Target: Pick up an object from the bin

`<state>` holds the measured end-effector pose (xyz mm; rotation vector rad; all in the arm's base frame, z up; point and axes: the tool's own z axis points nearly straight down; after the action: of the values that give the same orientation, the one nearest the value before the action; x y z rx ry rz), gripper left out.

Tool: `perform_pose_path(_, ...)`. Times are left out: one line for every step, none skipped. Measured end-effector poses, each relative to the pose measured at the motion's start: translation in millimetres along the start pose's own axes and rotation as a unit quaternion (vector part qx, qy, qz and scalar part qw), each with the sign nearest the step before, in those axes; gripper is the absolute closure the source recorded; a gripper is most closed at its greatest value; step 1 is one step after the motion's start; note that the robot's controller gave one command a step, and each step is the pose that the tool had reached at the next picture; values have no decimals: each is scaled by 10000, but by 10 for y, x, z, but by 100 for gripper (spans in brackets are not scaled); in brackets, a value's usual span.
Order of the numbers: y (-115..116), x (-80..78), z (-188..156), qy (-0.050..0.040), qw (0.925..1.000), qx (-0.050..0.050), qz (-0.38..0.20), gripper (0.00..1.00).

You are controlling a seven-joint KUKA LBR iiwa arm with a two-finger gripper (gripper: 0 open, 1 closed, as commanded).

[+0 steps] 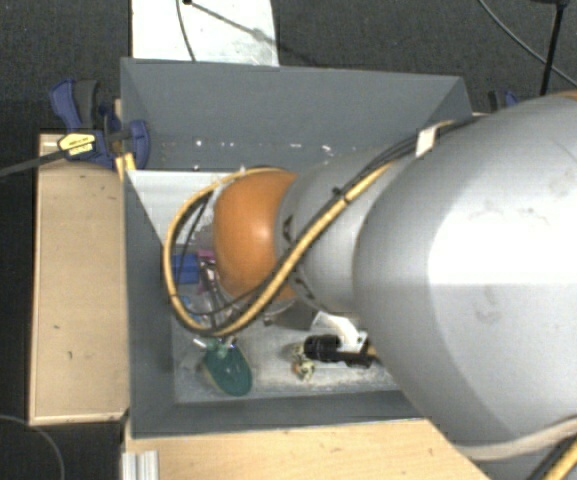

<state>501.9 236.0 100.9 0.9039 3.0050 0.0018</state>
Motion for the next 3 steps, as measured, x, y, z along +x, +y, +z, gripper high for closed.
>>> perform_pose_path(-127, 108, 317, 23, 9979, 20, 646, 0)
perform_pose_path(-127, 105, 316, 22, 9978, 16, 659, 0)
perform_pose_path(-128, 104, 317, 23, 9978, 16, 665, 100)
